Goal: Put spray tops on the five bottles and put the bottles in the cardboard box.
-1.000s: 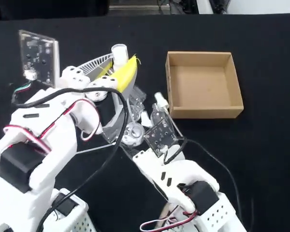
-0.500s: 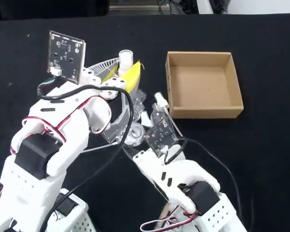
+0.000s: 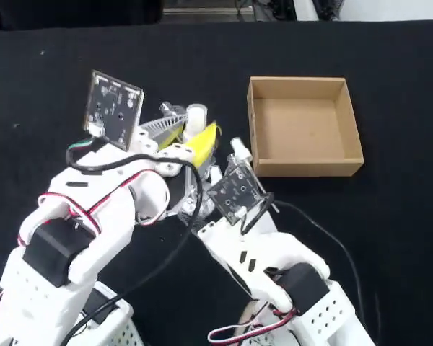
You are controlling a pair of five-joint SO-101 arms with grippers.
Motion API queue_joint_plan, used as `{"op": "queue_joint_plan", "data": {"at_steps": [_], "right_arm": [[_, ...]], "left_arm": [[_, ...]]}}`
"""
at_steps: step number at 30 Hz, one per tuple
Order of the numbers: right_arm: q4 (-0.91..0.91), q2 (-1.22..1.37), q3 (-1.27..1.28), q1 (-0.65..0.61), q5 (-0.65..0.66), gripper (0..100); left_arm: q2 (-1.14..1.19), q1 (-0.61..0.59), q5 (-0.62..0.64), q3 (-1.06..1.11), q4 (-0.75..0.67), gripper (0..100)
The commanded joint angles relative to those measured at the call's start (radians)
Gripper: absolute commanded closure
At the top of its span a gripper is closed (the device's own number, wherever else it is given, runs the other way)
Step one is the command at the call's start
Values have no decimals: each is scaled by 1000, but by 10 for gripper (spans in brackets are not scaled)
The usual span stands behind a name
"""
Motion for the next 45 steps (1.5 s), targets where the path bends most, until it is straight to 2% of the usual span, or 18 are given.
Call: {"op": "queue_joint_plan", "data": {"at_steps": [1,5,12,17,19,25,32,34,41,45], "right_arm": [[-6,2,-73,-6,5,988],[-6,2,-73,-6,5,988],[-6,2,-73,-6,5,988],[-6,2,-74,-5,2,988],[-6,2,-76,-5,2,988],[-8,2,-76,-3,2,988],[-26,7,-70,-3,0,988],[-26,7,-70,-3,0,988],[-28,10,-70,-3,3,988],[-28,8,-70,-3,5,988]], "left_arm": [[-64,8,-14,73,-74,970],[-106,10,-14,130,-118,970],[-146,10,-14,249,-117,967],[-184,10,-14,263,-114,830],[-186,10,-12,259,-80,803],[-193,10,-14,246,-46,797],[-192,2,-17,130,-44,797],[-184,-22,-52,124,-43,797],[-183,-27,-104,239,-55,797],[-183,-31,-104,297,-150,797]]}}
